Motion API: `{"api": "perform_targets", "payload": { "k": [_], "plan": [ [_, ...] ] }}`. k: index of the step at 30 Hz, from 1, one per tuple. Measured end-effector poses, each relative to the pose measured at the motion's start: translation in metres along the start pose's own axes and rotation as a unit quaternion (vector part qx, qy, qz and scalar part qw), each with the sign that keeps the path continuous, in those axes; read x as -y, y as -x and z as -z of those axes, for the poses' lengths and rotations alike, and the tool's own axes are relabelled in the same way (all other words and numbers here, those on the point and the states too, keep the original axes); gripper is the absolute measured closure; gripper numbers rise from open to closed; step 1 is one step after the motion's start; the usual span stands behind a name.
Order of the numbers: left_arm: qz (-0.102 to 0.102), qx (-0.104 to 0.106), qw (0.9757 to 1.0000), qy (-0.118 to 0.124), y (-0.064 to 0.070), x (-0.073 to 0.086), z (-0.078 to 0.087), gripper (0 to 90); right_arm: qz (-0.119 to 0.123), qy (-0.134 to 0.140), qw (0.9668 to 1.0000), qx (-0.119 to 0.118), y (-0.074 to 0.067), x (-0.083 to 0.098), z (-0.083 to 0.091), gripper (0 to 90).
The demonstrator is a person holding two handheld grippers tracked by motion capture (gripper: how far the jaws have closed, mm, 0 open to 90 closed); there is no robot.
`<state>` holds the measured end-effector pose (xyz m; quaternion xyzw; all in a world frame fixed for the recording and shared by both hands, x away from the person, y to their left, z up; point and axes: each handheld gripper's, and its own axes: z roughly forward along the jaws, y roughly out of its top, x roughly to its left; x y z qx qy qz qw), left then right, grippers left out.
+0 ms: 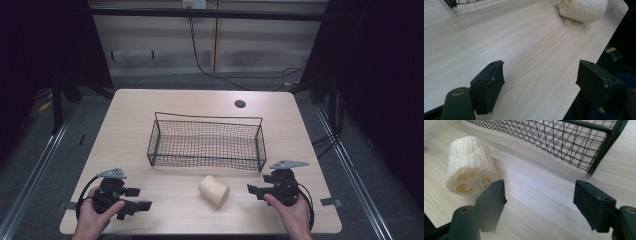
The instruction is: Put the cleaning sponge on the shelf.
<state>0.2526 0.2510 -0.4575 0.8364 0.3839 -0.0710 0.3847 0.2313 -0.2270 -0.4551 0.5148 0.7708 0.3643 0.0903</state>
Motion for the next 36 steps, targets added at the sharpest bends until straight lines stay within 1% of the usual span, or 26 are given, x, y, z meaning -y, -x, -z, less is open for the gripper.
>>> {"api": "perform_targets", "payload": {
  "k": [1, 2, 3, 4, 7, 10, 13, 15, 16, 17, 20, 23, 24, 25, 27, 29, 31, 32, 36],
  "plan": [
    [0.000, 0.001, 1.0000, -0.002, 0.000, 0.000, 0.000, 21.7, 0.000, 0.000, 1.0000, 0.000, 0.000, 0.000, 0.000, 25.5],
    [0.002, 0.001, 1.0000, 0.001, 0.000, 0.000, -0.001, 21.7, -0.011, -0.002, 0.9999, 0.000, 0.000, 0.000, 0.001, 25.5],
    [0.000, 0.001, 1.0000, -0.001, 0.000, 0.000, -0.001, 21.7, -0.013, 0.000, 0.9999, 0.000, 0.001, 0.000, 0.001, 26.1],
    [-0.001, -0.001, 1.0000, 0.000, 0.001, 0.000, -0.001, 22.8, -0.019, -0.004, 0.9998, -0.005, 0.000, -0.001, 0.003, 26.2],
    [-0.007, 0.002, 1.0000, -0.006, 0.001, 0.000, 0.000, 23.7, -0.022, -0.015, 0.9996, -0.010, -0.002, -0.002, 0.003, 26.2],
    [-0.007, 0.003, 1.0000, -0.003, 0.001, 0.000, 0.000, 23.7, -0.024, -0.026, 0.9993, -0.008, -0.004, -0.003, 0.003, 27.8],
    [-0.007, 0.003, 1.0000, -0.002, 0.001, 0.000, 0.000, 23.5, -0.026, -0.035, 0.9990, -0.012, -0.004, -0.004, 0.002, 27.8],
    [-0.007, 0.004, 1.0000, -0.004, 0.001, 0.000, 0.000, 23.2, -0.032, -0.043, 0.9983, -0.024, -0.003, -0.004, 0.002, 27.8],
    [-0.008, 0.004, 1.0000, -0.003, 0.001, 0.000, 0.000, 23.2, -0.036, -0.046, 0.9976, -0.037, -0.002, -0.004, 0.002, 27.4],
    [-0.009, 0.004, 0.9999, -0.004, 0.002, 0.000, 0.000, 23.2, -0.037, -0.049, 0.9973, -0.041, -0.002, -0.005, 0.003, 26.9],
    [-0.007, 0.003, 1.0000, -0.004, 0.002, 0.000, 0.000, 23.2, -0.030, -0.057, 0.9970, -0.044, -0.003, -0.007, 0.006, 24.1],
    [-0.006, 0.003, 1.0000, -0.004, 0.002, 0.000, 0.000, 23.2, -0.019, -0.058, 0.9972, -0.044, -0.006, -0.011, 0.009, 22.4],
    [-0.007, 0.001, 1.0000, -0.001, 0.002, 0.000, 0.000, 22.6, -0.016, -0.057, 0.9970, -0.049, -0.007, -0.012, 0.011, 21.4],
    [-0.006, 0.001, 1.0000, -0.002, 0.002, 0.000, 0.000, 22.6, -0.016, -0.057, 0.9970, -0.049, -0.007, -0.012, 0.011, 21.4],
    [-0.007, 0.002, 1.0000, -0.003, 0.001, 0.000, 0.000, 22.2, -0.012, -0.064, 0.9966, -0.051, -0.008, -0.014, 0.011, 18.1],
    [-0.008, 0.002, 1.0000, -0.002, 0.002, 0.000, 0.001, 22.3, -0.016, -0.071, 0.9959, -0.054, -0.008, -0.015, 0.009, 17.9],
    [-0.010, 0.004, 0.9999, 0.001, 0.002, 0.000, 0.000, 23.0, -0.018, -0.071, 0.9958, -0.056, -0.009, -0.016, 0.008, 19.5],
    [-0.011, 0.004, 0.9999, 0.000, 0.002, 0.000, 0.000, 23.3, -0.015, -0.069, 0.9963, -0.049, -0.010, -0.018, 0.009, 20.8],
    [-0.013, 0.004, 0.9999, -0.004, 0.002, 0.000, 0.000, 23.4, -0.007, -0.069, 0.9959, -0.057, -0.012, -0.026, 0.013, 21.9]
  ]
}}
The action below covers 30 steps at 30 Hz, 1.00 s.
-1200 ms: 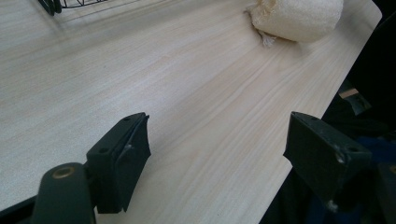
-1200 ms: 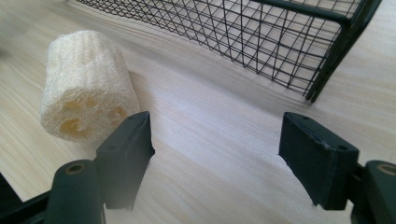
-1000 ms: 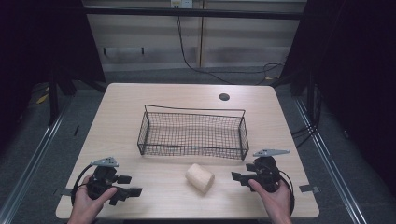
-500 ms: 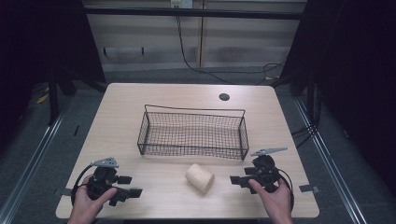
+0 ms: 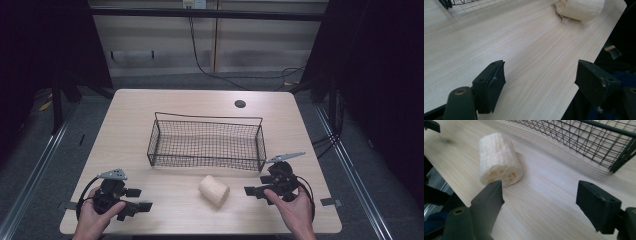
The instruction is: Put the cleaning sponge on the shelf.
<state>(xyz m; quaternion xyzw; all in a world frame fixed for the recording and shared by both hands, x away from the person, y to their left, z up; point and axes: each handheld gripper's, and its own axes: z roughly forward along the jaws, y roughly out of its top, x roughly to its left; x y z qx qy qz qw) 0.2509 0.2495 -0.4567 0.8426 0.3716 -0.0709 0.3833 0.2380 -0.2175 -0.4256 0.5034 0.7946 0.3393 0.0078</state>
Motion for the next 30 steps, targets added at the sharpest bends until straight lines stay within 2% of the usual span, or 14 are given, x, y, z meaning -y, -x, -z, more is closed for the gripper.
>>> {"api": "perform_targets", "payload": {
  "k": [6, 14, 20, 30],
  "plan": [
    [0.002, -0.002, 1.0000, 0.001, 0.000, 0.000, -0.001, 23.3, 0.014, -0.031, 0.9992, -0.020, -0.006, -0.011, -0.003, 20.8],
    [-0.001, -0.001, 1.0000, -0.002, 0.000, 0.000, -0.001, 23.3, 0.028, -0.048, 0.9979, -0.034, -0.011, -0.025, -0.004, 17.6],
    [-0.001, -0.001, 1.0000, -0.002, 0.000, 0.000, -0.001, 23.3, 0.035, -0.073, 0.9955, -0.049, -0.018, -0.036, -0.005, 17.4],
    [0.000, 0.000, 1.0000, -0.003, 0.000, 0.000, -0.001, 23.2, 0.045, -0.100, 0.9923, -0.059, -0.023, -0.047, -0.008, 18.4]
  ]
}}
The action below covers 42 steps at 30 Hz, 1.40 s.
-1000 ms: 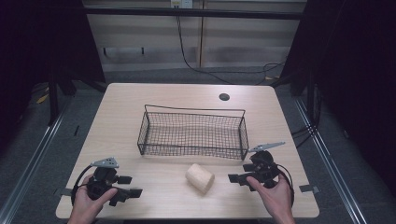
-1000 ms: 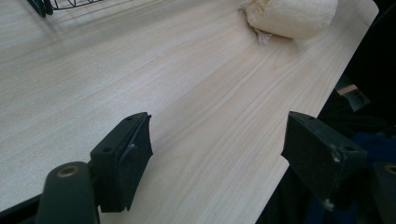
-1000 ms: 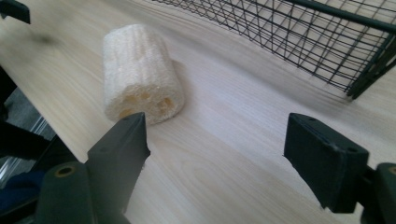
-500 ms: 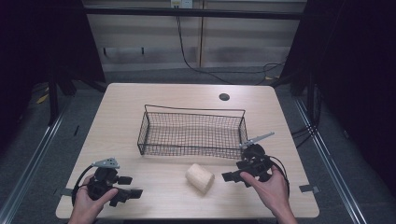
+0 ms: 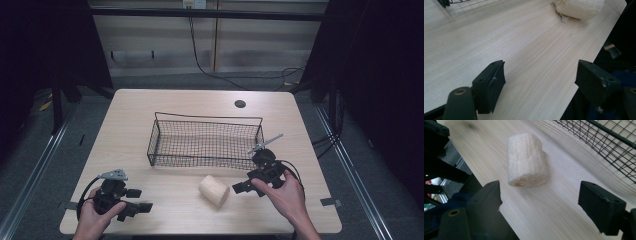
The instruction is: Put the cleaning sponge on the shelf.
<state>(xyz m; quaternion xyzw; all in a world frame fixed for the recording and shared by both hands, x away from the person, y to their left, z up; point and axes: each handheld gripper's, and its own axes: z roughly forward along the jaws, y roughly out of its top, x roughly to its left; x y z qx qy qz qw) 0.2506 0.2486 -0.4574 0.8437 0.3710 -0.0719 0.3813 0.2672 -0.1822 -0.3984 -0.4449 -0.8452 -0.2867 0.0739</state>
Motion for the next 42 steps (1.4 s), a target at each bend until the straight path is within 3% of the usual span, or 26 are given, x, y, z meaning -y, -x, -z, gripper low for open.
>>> {"api": "perform_targets", "payload": {
  "k": [18, 34, 42],
  "plan": [
    [0.000, 0.001, 1.0000, -0.003, -0.001, 0.000, 0.000, 22.2, 0.013, -0.058, 0.9982, -0.010, -0.008, -0.020, -0.012, 21.0],
    [0.001, -0.003, 1.0000, -0.004, -0.001, 0.000, 0.000, 21.3, 0.015, -0.119, 0.9928, -0.005, -0.016, -0.037, -0.026, 23.7],
    [-0.001, -0.003, 1.0000, -0.005, -0.001, 0.000, 0.000, 21.3, 0.027, -0.147, 0.9888, -0.001, -0.018, -0.047, -0.030, 24.2]
  ]
}}
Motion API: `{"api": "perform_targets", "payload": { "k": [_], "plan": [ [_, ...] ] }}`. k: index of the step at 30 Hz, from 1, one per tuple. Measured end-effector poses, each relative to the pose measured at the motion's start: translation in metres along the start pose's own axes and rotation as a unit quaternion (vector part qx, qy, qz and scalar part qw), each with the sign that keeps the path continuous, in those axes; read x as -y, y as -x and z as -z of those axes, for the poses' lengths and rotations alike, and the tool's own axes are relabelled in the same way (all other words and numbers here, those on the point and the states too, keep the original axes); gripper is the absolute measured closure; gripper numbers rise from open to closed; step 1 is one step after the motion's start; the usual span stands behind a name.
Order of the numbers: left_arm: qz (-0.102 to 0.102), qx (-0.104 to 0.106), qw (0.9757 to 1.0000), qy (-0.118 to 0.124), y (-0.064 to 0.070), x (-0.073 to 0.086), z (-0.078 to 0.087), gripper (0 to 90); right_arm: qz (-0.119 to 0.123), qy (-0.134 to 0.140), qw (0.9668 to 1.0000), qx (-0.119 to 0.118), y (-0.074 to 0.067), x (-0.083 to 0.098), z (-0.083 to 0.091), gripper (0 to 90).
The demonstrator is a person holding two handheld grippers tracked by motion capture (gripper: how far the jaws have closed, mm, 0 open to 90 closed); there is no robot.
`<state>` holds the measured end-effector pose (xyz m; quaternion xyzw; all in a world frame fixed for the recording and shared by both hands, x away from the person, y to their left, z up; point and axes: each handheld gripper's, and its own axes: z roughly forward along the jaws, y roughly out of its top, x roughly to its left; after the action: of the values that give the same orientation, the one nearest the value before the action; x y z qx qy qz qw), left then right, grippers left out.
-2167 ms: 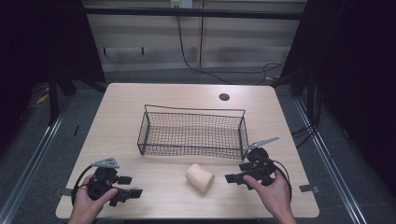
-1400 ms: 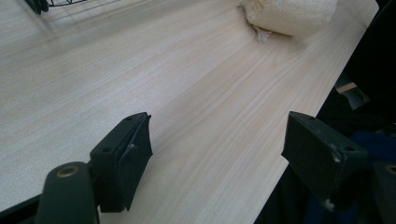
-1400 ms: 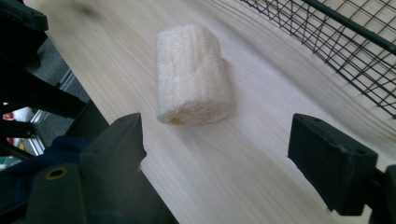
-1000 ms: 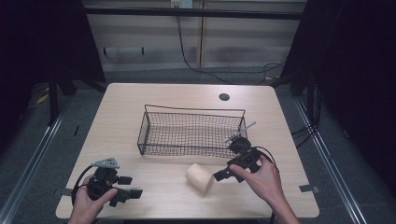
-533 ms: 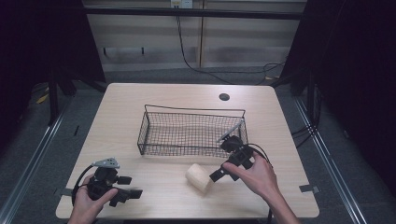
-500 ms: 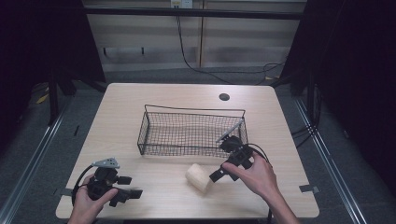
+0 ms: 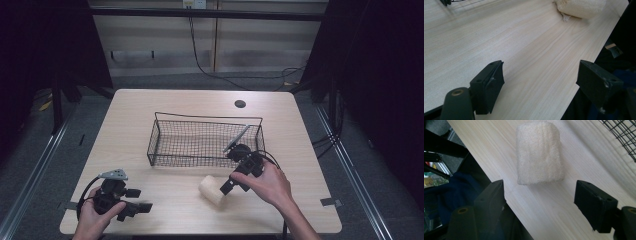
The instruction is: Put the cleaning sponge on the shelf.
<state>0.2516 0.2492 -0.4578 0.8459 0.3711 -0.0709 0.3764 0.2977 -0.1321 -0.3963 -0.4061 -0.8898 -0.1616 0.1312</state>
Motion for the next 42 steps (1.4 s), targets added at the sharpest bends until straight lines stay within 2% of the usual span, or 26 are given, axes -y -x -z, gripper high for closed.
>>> {"api": "perform_targets", "payload": {
  "k": [12, 20, 24, 42],
  "plan": [
    [0.002, 0.002, 1.0000, -0.001, 0.001, 0.000, 0.000, 21.3, 0.009, -0.040, 0.9991, -0.007, -0.004, -0.017, -0.013, 21.7],
    [0.001, 0.003, 1.0000, -0.001, 0.000, 0.000, 0.000, 21.3, 0.012, -0.046, 0.9989, -0.001, -0.004, -0.025, -0.020, 20.8],
    [-0.001, 0.004, 1.0000, -0.003, 0.000, 0.000, -0.001, 21.3, 0.021, -0.059, 0.9980, 0.000, -0.003, -0.029, -0.026, 23.1],
    [0.000, 0.004, 1.0000, -0.001, 0.000, 0.000, 0.000, 21.2, 0.029, -0.098, 0.9948, 0.004, -0.007, -0.043, -0.050, 24.3]
  ]
}}
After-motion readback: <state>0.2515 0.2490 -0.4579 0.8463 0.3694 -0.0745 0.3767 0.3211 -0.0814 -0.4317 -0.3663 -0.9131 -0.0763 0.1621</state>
